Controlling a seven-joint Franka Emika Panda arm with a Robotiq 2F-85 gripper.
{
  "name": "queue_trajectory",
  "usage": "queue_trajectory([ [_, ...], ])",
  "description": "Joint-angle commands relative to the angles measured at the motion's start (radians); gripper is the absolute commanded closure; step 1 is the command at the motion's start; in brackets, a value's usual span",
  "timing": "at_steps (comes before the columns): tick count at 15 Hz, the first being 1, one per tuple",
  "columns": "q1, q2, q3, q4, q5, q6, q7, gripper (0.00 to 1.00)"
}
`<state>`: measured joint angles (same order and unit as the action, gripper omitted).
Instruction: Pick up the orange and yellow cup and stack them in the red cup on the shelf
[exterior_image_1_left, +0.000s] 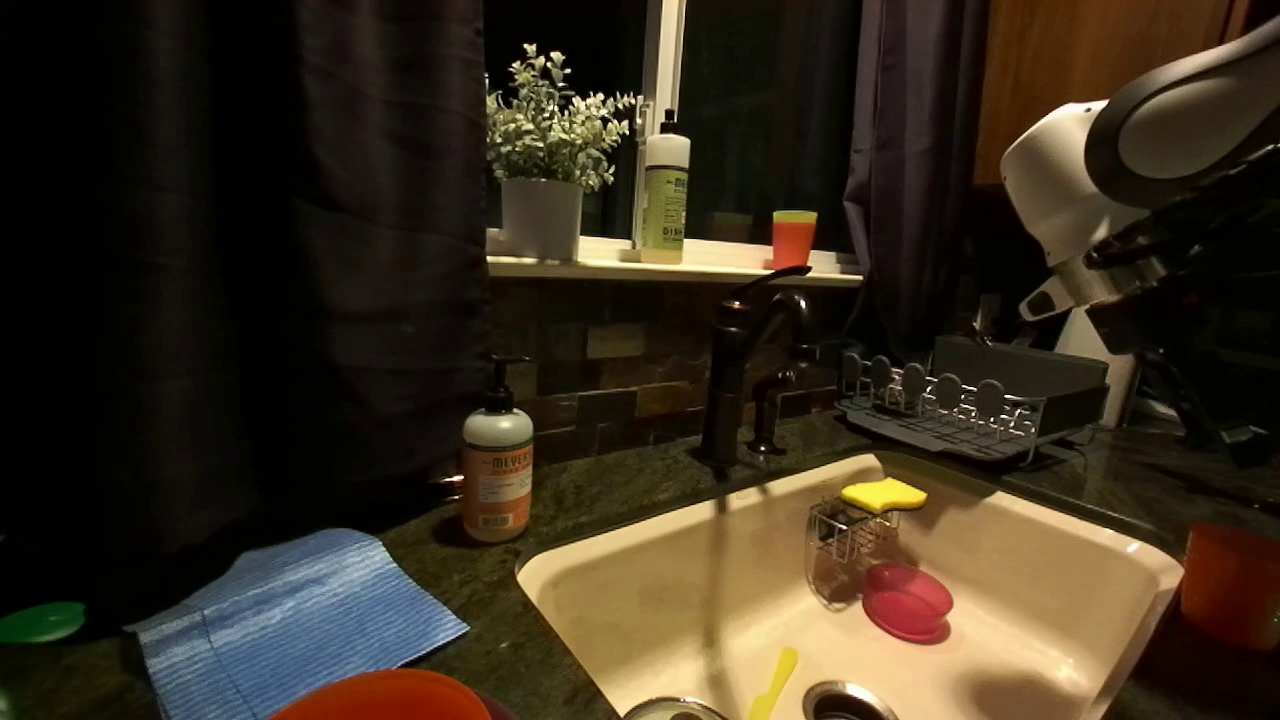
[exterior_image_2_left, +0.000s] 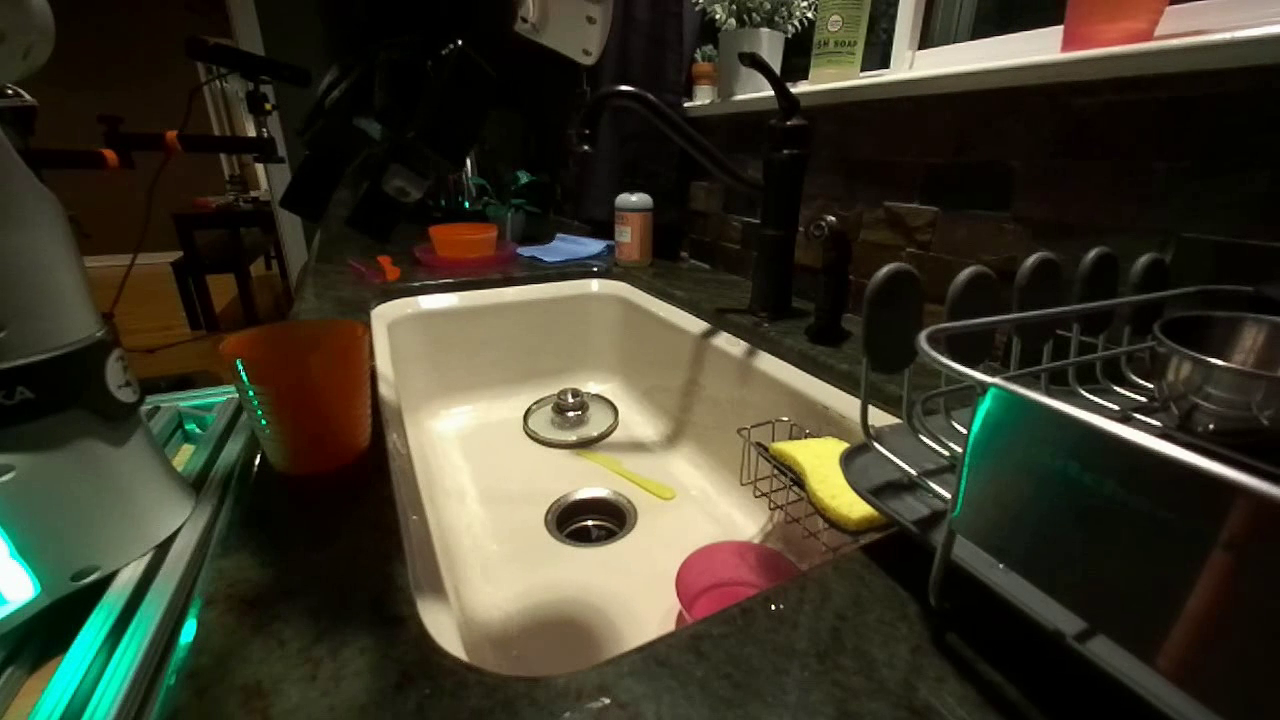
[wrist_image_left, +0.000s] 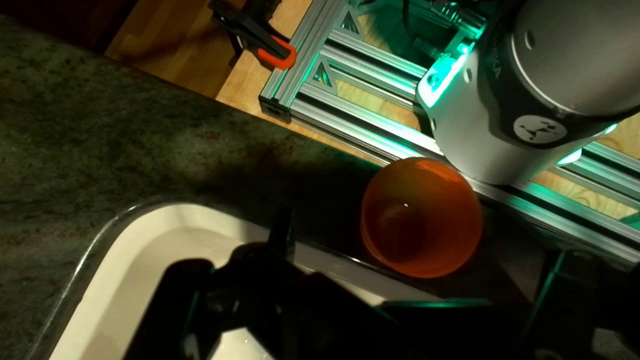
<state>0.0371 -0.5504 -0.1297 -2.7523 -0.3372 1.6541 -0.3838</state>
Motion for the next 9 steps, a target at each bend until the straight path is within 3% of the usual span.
queue_trajectory([
  [1, -0.029, 0.062, 0.019, 0.0, -0.012, -0.041, 0.054, 0.0],
  [9, -0.064, 0.168, 0.02, -0.001, -0.065, 0.006, 0.116, 0.0],
])
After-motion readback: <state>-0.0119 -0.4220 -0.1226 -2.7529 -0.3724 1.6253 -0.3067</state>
